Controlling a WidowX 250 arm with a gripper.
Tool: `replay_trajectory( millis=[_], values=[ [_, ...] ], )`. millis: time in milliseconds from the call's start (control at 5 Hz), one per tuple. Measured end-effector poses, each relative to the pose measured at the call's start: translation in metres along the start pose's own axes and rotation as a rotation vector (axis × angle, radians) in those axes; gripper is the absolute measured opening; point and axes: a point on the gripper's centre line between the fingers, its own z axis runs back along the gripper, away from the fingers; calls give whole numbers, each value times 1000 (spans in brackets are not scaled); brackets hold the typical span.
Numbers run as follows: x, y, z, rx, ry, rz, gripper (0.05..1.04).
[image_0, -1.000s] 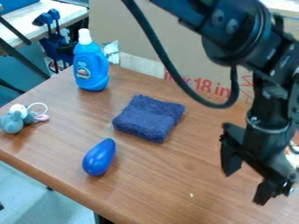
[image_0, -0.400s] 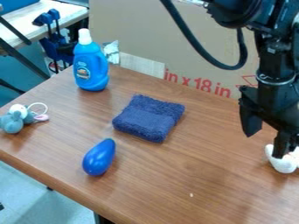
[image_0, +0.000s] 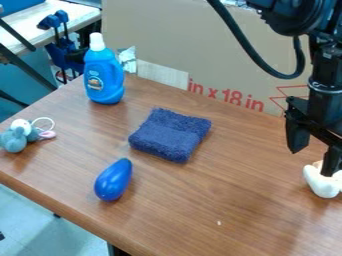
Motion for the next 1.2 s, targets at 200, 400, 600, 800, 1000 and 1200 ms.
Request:
replay_trajectory(
  millis=[200, 400, 600, 800, 1000, 1200],
  values=[
    [7, -3, 4, -25, -30, -8, 998],
    [10, -1, -6, -40, -25, 12, 998],
    [18, 1, -16, -52, -30, 26, 998],
    [21, 0, -31, -57, -2, 24, 998],
    [19, -4, -46, -68, 56, 13, 998],
    [20, -10, -49, -70, 59, 29, 998]
  ],
)
